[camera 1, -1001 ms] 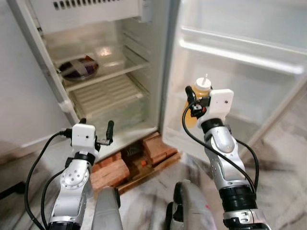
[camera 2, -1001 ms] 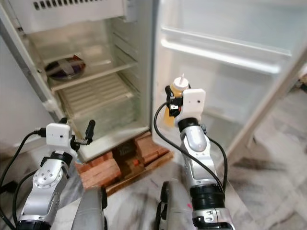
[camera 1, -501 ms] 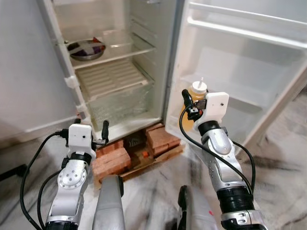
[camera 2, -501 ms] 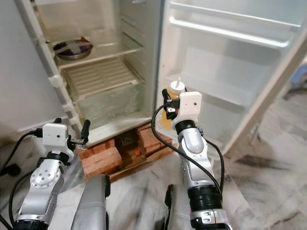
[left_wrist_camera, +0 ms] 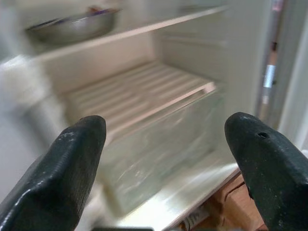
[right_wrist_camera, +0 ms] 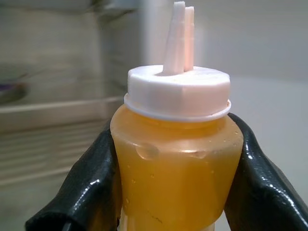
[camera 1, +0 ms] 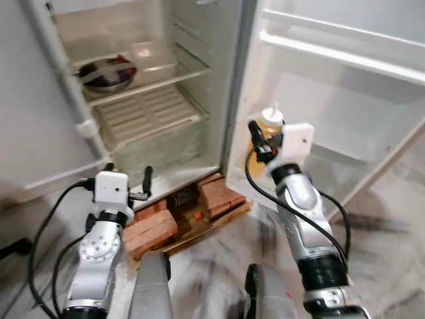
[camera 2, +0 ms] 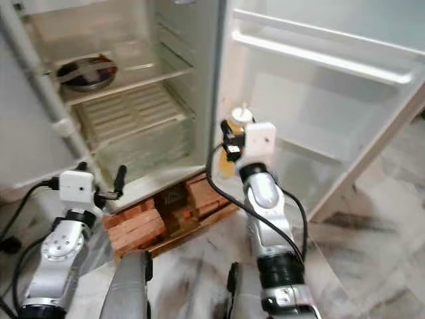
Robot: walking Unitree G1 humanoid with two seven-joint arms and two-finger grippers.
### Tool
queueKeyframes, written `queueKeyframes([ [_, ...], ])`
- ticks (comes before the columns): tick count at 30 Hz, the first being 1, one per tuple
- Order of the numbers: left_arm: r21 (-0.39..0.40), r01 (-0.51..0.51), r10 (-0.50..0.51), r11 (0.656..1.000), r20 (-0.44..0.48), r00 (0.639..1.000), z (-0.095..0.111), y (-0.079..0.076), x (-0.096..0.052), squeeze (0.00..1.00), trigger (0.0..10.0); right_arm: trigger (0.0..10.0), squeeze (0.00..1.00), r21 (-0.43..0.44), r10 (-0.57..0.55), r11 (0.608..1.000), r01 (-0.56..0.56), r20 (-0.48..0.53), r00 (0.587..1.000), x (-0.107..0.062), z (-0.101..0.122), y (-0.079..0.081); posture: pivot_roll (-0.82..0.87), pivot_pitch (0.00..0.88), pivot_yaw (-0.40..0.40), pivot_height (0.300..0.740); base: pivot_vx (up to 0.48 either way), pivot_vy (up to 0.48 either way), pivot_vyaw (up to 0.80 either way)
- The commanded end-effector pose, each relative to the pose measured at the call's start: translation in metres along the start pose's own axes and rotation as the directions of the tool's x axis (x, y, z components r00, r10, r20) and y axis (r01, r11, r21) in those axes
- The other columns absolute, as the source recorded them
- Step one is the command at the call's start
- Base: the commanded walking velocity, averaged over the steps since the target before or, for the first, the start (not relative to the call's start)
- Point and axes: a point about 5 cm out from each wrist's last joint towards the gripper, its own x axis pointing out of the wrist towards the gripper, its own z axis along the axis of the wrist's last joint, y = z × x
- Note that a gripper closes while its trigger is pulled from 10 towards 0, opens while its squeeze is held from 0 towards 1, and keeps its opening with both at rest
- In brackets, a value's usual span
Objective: Restocking fridge
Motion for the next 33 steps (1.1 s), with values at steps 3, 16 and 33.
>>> queueKeyframes([
  [3, -0.007, 0.015, -0.015, 1.000, 0.015, 1.000, 0.004, -0.008, 0.003, 0.00, 10.0, 10.0, 0.00, -0.014, -0.035, 0.999, 0.035, 0.003, 0.999, -0.002, 0.001, -0.011, 0.09, 0.053, -0.024, 0.596, 0.325, 0.000, 0.00],
  [16, -0.014, 0.014, -0.014, 1.000, 0.017, 1.000, 0.005, -0.009, 0.003, 0.00, 10.0, 10.0, 0.00, -0.001, -0.011, 1.000, 0.011, -0.002, 1.000, -0.002, 0.000, -0.008, 0.09, 0.054, -0.024, 0.596, 0.000, 0.000, 0.00],
  [33, 0.025, -0.098, 0.098, 0.995, 0.026, 0.995, 0.007, 0.000, 0.002, 0.00, 10.0, 10.0, 0.00, 0.049, 0.088, 0.995, -0.088, -0.006, 0.996, -0.005, -0.002, 0.005, 0.09, 0.055, -0.029, 0.531, 0.000, 0.000, 0.00],
])
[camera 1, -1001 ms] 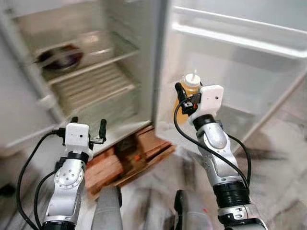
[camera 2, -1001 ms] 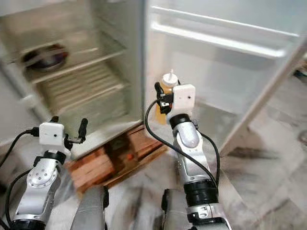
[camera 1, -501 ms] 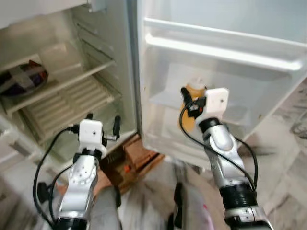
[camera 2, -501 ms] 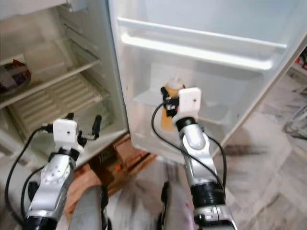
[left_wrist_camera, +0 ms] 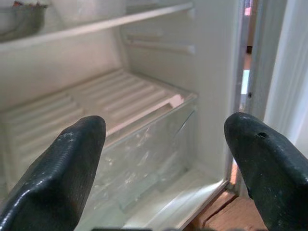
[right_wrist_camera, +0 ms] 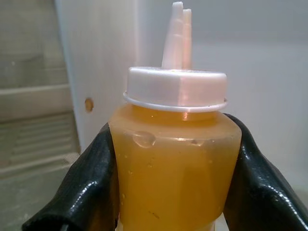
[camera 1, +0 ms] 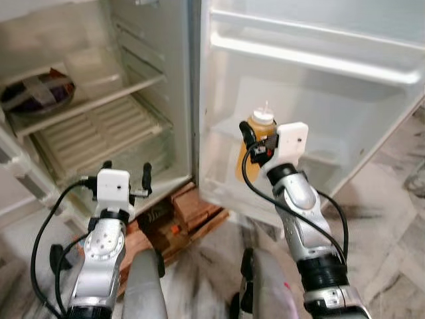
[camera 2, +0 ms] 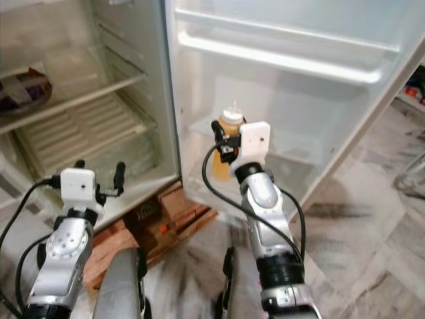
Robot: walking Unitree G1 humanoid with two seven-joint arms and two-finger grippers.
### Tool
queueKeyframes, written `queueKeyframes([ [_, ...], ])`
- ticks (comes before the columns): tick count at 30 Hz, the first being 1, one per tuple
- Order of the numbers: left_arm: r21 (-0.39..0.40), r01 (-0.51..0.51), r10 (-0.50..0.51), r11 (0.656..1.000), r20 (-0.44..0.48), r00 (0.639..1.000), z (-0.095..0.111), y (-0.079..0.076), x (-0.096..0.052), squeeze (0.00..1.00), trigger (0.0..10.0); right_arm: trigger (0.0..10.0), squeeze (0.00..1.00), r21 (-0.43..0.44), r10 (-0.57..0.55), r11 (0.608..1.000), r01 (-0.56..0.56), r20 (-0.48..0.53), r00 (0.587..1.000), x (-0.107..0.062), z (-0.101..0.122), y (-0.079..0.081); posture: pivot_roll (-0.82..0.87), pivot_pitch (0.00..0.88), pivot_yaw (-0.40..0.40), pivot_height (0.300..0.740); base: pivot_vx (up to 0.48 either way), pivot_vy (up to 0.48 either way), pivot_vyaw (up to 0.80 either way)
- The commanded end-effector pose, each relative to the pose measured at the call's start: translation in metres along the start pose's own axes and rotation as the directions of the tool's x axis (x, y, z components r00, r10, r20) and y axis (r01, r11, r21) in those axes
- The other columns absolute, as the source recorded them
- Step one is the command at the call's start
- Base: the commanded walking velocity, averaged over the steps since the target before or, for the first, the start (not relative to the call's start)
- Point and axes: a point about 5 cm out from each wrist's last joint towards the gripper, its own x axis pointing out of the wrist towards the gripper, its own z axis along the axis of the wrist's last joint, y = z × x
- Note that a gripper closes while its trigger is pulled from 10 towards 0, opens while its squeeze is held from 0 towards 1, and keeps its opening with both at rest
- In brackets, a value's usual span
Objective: Restocking fridge
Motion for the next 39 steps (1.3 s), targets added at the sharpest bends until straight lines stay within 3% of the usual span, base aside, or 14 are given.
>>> queueKeyframes([
  [1, 0.015, -0.025, 0.024, 1.000, 0.016, 1.000, 0.004, 0.003, 0.000, 0.00, 10.0, 10.0, 0.00, 0.004, 0.025, 1.000, -0.025, 0.017, 1.000, 0.000, 0.005, 0.003, 0.09, 0.055, -0.029, 0.521, 0.000, 0.000, 0.00],
  [11, 0.040, -0.063, 0.062, 0.997, 0.017, 0.998, 0.004, 0.004, -0.001, 0.00, 10.0, 10.0, 0.00, 0.005, 0.123, 0.992, -0.123, -0.001, 0.992, -0.003, 0.001, 0.013, 0.09, 0.060, -0.032, 0.471, 0.000, 0.000, 0.00],
  [17, 0.072, -0.075, 0.075, 0.995, 0.009, 0.997, 0.003, 0.005, -0.003, 0.00, 10.0, 10.0, 0.00, -0.010, 0.174, 0.985, -0.174, -0.007, 0.985, -0.002, 0.001, 0.014, 0.10, 0.064, -0.037, 0.471, 0.000, 0.000, 0.00],
  [21, 0.101, -0.067, 0.069, 0.993, -0.014, 0.998, -0.002, 0.011, -0.013, 0.00, 10.0, 10.0, 0.00, -0.045, 0.213, 0.976, -0.213, -0.005, 0.977, 0.006, 0.003, 0.011, 0.12, 0.070, -0.053, 0.471, 0.000, 0.000, 0.00],
  [25, 0.111, -0.070, 0.074, 0.991, -0.025, 0.997, -0.004, 0.012, -0.018, 0.00, 10.0, 10.0, 0.00, -0.028, 0.208, 0.978, -0.208, -0.004, 0.978, 0.009, 0.004, 0.010, 0.13, 0.072, -0.055, 0.471, 0.000, 0.000, 0.00],
  [32, 0.139, -0.083, 0.090, 0.987, -0.046, 0.995, -0.007, 0.013, -0.027, 0.00, 10.0, 10.0, 0.00, -0.009, 0.244, 0.970, -0.244, 0.005, 0.970, 0.009, 0.001, 0.019, 0.15, 0.078, -0.054, 0.436, 0.000, 0.000, 0.00],
  [34, 0.181, -0.108, 0.118, 0.978, -0.045, 0.992, -0.007, 0.016, -0.031, 0.00, 10.0, 10.0, 0.00, -0.017, 0.259, 0.966, -0.259, 0.005, 0.966, 0.008, 0.000, 0.024, 0.16, 0.082, -0.053, 0.421, 0.000, 0.000, 0.00],
  [39, 0.213, -0.102, 0.114, 0.972, -0.047, 0.992, -0.008, 0.017, -0.039, 0.00, 10.0, 10.0, 0.00, -0.037, 0.298, 0.954, -0.298, 0.003, 0.955, 0.014, -0.001, 0.029, 0.17, 0.086, -0.054, 0.421, 0.000, 0.000, 0.00],
])
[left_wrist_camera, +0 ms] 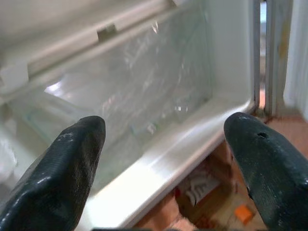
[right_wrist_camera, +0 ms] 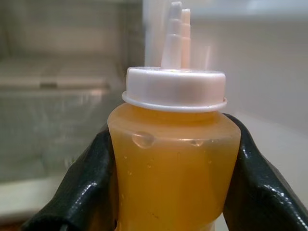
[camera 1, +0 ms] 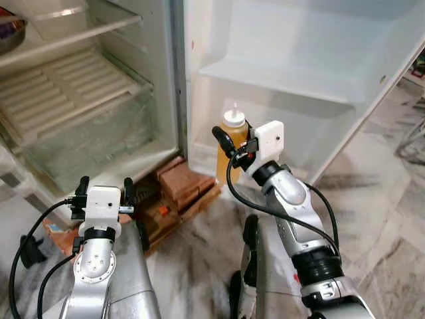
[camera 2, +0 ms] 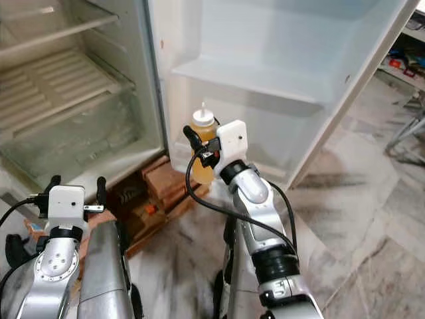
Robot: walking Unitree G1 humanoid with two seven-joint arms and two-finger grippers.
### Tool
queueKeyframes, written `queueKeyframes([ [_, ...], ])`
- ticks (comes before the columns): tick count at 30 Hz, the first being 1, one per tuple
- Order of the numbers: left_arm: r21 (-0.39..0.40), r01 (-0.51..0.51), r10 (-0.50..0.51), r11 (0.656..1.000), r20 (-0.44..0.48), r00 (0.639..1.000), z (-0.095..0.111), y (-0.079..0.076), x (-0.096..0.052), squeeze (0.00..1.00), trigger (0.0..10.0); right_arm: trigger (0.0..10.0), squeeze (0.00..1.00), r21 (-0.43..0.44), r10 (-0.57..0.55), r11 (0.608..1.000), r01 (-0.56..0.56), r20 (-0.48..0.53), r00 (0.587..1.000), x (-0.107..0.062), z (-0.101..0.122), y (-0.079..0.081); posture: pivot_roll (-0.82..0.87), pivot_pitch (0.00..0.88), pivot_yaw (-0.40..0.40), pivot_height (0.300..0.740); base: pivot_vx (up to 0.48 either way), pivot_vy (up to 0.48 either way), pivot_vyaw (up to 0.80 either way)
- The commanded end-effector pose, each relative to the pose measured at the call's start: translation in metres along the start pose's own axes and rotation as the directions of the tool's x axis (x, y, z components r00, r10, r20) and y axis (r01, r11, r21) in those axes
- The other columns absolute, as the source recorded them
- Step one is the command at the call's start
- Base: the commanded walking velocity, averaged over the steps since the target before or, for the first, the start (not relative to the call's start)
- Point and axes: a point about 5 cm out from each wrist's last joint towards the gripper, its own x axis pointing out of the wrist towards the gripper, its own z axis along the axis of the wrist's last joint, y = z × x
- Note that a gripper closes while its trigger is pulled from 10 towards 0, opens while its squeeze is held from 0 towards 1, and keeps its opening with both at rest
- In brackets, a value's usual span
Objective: Restocking fridge
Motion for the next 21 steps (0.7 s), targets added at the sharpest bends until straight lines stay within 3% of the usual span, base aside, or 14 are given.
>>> queueKeyframes([
  [1, 0.034, 0.014, -0.015, 0.999, 0.031, 0.999, 0.007, -0.002, -0.004, 0.00, 10.0, 10.0, 0.00, -0.106, 0.045, 0.993, -0.041, 0.030, 0.999, 0.012, 0.008, 0.004, 0.18, 0.091, -0.056, 0.421, 0.000, 0.000, 0.00],
  [5, 0.039, 0.020, -0.022, 0.999, 0.035, 0.999, 0.008, -0.004, -0.008, 0.00, 10.0, 10.0, 0.00, -0.167, 0.064, 0.985, -0.051, 0.075, 0.995, 0.021, 0.012, 0.007, 0.18, 0.091, -0.056, 0.421, 0.000, 0.000, 0.00],
  [7, 0.035, 0.016, -0.017, 0.999, 0.032, 0.999, 0.008, -0.003, -0.011, 0.00, 10.0, 10.0, 0.00, -0.214, 0.158, 0.969, -0.123, 0.158, 0.975, 0.037, 0.028, 0.018, 0.21, 0.104, -0.069, 0.421, 0.000, 0.000, 0.00],
  [8, 0.035, 0.016, -0.017, 0.999, 0.032, 0.999, 0.008, -0.003, -0.011, 0.00, 10.0, 10.0, 0.00, -0.214, 0.158, 0.969, -0.123, 0.158, 0.975, 0.037, 0.028, 0.018, 0.21, 0.104, -0.069, 0.421, 0.000, 0.000, 0.00],
  [11, 0.034, 0.010, -0.011, 0.999, 0.034, 0.999, 0.011, -0.002, -0.014, 0.00, 10.0, 10.0, 0.00, -0.295, 0.160, 0.951, -0.087, 0.232, 0.959, 0.045, 0.039, 0.020, 0.23, 0.109, -0.085, 0.421, 0.000, 0.000, 0.00],
  [20, 0.030, -0.011, 0.010, 1.000, 0.029, 1.000, 0.012, -0.003, -0.019, 0.00, 10.0, 10.0, 0.00, -0.310, 0.090, 0.951, 0.007, 0.297, 0.951, 0.054, 0.047, 0.015, 0.24, 0.109, -0.108, 0.421, 0.000, 0.000, 0.00],
  [21, 0.024, -0.012, 0.011, 1.000, 0.032, 0.999, 0.013, -0.004, -0.019, 0.00, 10.0, 10.0, 0.00, -0.363, 0.085, 0.931, 0.031, 0.299, 0.950, 0.055, 0.046, 0.014, 0.24, 0.111, -0.110, 0.421, 0.000, 0.000, 0.00],
])
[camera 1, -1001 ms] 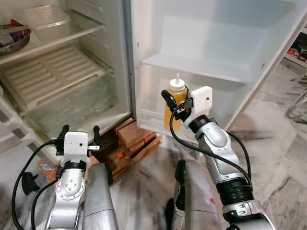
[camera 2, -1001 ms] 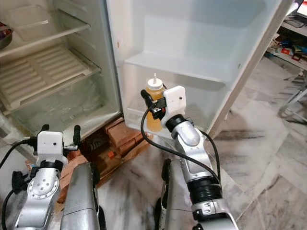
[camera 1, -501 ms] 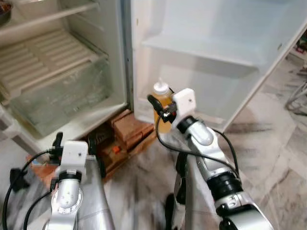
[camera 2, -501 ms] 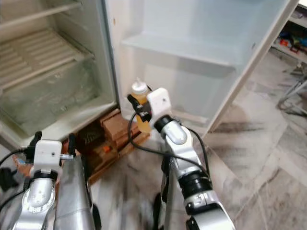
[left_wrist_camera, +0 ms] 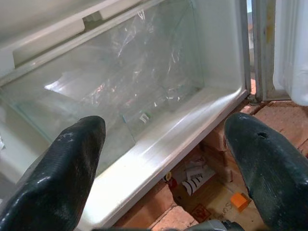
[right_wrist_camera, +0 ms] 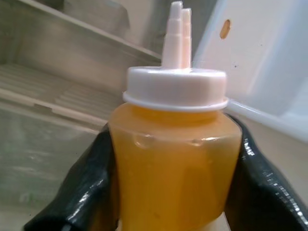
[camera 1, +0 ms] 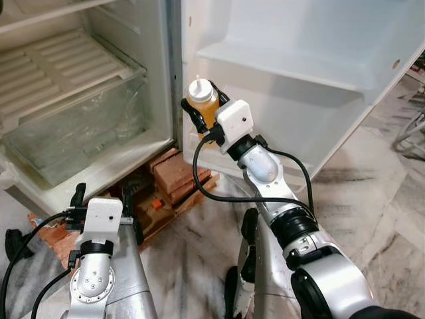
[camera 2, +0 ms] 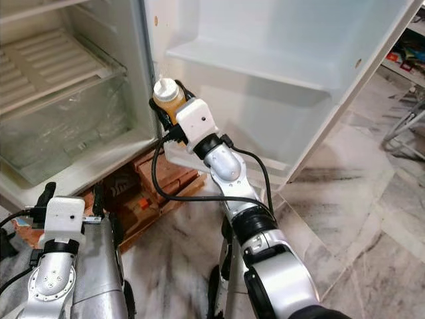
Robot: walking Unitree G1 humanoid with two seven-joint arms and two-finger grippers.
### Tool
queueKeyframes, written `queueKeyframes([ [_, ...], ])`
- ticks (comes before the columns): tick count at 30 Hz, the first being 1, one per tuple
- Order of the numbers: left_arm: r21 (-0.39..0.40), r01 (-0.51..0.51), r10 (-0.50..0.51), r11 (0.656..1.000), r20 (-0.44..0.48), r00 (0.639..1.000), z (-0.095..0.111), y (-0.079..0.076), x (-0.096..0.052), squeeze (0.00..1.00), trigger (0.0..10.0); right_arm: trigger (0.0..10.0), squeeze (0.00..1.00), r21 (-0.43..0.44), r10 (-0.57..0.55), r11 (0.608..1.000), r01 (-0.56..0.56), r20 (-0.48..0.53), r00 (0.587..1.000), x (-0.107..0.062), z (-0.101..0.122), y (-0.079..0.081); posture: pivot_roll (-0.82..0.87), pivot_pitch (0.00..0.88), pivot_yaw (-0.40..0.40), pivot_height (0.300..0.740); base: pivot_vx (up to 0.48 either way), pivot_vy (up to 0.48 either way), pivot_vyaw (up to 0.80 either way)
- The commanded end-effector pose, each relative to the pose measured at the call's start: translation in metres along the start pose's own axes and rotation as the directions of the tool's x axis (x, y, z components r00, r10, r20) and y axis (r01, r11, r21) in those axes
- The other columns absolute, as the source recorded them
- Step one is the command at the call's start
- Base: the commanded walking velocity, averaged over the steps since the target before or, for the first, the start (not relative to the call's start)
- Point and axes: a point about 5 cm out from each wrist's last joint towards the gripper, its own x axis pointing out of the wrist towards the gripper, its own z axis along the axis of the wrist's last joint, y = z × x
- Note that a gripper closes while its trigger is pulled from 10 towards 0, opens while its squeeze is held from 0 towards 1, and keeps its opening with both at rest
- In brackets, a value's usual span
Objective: Restocking fridge
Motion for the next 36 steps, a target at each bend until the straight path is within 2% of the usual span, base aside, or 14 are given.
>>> queueKeyframes([
  [1, -0.005, -0.007, 0.007, 1.000, 0.008, 1.000, 0.004, -0.002, -0.001, 0.00, 10.0, 10.0, 0.00, -0.081, -0.020, 0.996, 0.024, 0.044, 0.999, 0.003, 0.005, -0.006, 0.24, 0.112, -0.111, 0.421, 0.000, 0.000, 0.00],
  [3, -0.005, -0.010, 0.010, 1.000, 0.012, 1.000, 0.005, -0.002, -0.001, 0.00, 10.0, 10.0, 0.00, -0.167, -0.027, 0.985, 0.035, 0.048, 0.998, 0.003, 0.004, -0.010, 0.26, 0.119, -0.114, 0.421, 0.000, 0.000, 0.00],
  [6, -0.003, -0.013, 0.013, 1.000, 0.012, 1.000, 0.006, 0.001, -0.002, 0.00, 10.0, 10.0, 0.00, -0.239, -0.043, 0.970, 0.051, 0.037, 0.998, 0.003, 0.001, -0.015, 0.27, 0.131, -0.113, 0.421, 0.000, 0.000, 0.00],
  [12, 0.003, -0.006, 0.006, 1.000, 0.009, 1.000, 0.007, 0.002, -0.005, 0.00, 10.0, 10.0, 0.00, -0.257, -0.069, 0.964, 0.061, -0.021, 0.997, 0.002, -0.010, -0.017, 0.28, 0.151, -0.113, 0.421, 0.000, 0.000, 0.00],
  [13, 0.005, -0.002, 0.002, 1.000, 0.009, 1.000, 0.008, 0.003, -0.006, 0.00, 10.0, 10.0, 0.00, -0.192, -0.125, 0.976, 0.105, -0.091, 0.988, 0.000, -0.020, -0.016, 0.30, 0.159, -0.114, 0.421, 0.000, 0.000, 0.00],
  [14, 0.005, -0.002, 0.002, 1.000, 0.009, 1.000, 0.008, 0.003, -0.006, 0.00, 10.0, 10.0, 0.00, -0.192, -0.125, 0.976, 0.105, -0.091, 0.988, 0.000, -0.020, -0.016, 0.30, 0.159, -0.114, 0.421, 0.000, 0.000, 0.00],
  [15, 0.007, 0.001, -0.001, 1.000, 0.009, 1.000, 0.008, 0.003, -0.008, 0.00, 10.0, 10.0, 0.00, -0.102, -0.188, 0.980, 0.172, -0.172, 0.967, -0.004, -0.031, -0.015, 0.31, 0.164, -0.110, 0.421, 0.000, 0.000, 0.00],
  [16, 0.007, 0.001, -0.001, 1.000, 0.009, 1.000, 0.008, 0.003, -0.008, 0.00, 10.0, 10.0, 0.00, -0.102, -0.188, 0.980, 0.172, -0.172, 0.967, -0.004, -0.031, -0.015, 0.31, 0.164, -0.110, 0.421, 0.000, 0.000, 0.00],
  [18, 0.009, 0.005, -0.005, 1.000, 0.010, 1.000, 0.009, 0.004, -0.010, 0.00, 10.0, 10.0, 0.00, 0.009, -0.254, 0.963, 0.268, -0.291, 0.922, -0.011, -0.046, -0.010, 0.32, 0.167, -0.109, 0.421, 0.000, 0.000, 0.00],
  [21, 0.010, 0.006, -0.006, 1.000, 0.010, 1.000, 0.009, 0.004, -0.010, 0.00, 10.0, 10.0, 0.00, 0.032, -0.262, 0.958, 0.286, -0.313, 0.913, -0.013, -0.049, -0.009, 0.32, 0.167, -0.109, 0.421, 0.000, 0.000, 0.00],
  [24, 0.012, 0.008, -0.009, 1.000, 0.010, 1.000, 0.010, 0.005, -0.009, 0.00, 10.0, 10.0, 0.00, 0.117, -0.282, 0.927, 0.356, -0.406, 0.869, -0.023, -0.061, 0.000, 0.32, 0.168, -0.106, 0.421, 0.000, 0.000, 0.00],
  [30, 0.008, 0.015, -0.015, 1.000, 0.008, 1.000, 0.011, 0.003, -0.007, 0.00, 10.0, 10.0, 0.00, 0.182, -0.280, 0.894, 0.409, -0.485, 0.829, -0.030, -0.071, 0.002, 0.31, 0.169, -0.109, 0.421, 0.000, 0.000, 0.00],
  [34, 0.006, 0.018, -0.018, 1.000, 0.006, 1.000, 0.010, 0.002, -0.007, 0.00, 10.0, 10.0, 0.00, 0.220, -0.260, 0.885, 0.411, -0.499, 0.827, -0.030, -0.072, 0.003, 0.31, 0.167, -0.110, 0.421, 0.000, 0.000, 0.00],
  [36, 0.002, 0.018, -0.018, 1.000, 0.003, 1.000, 0.010, 0.001, -0.006, 0.00, 10.0, 10.0, 0.00, 0.257, -0.211, 0.892, 0.373, -0.493, 0.844, -0.026, -0.071, 0.008, 0.30, 0.162, -0.116, 0.421, 0.000, 0.000, 0.00],
])
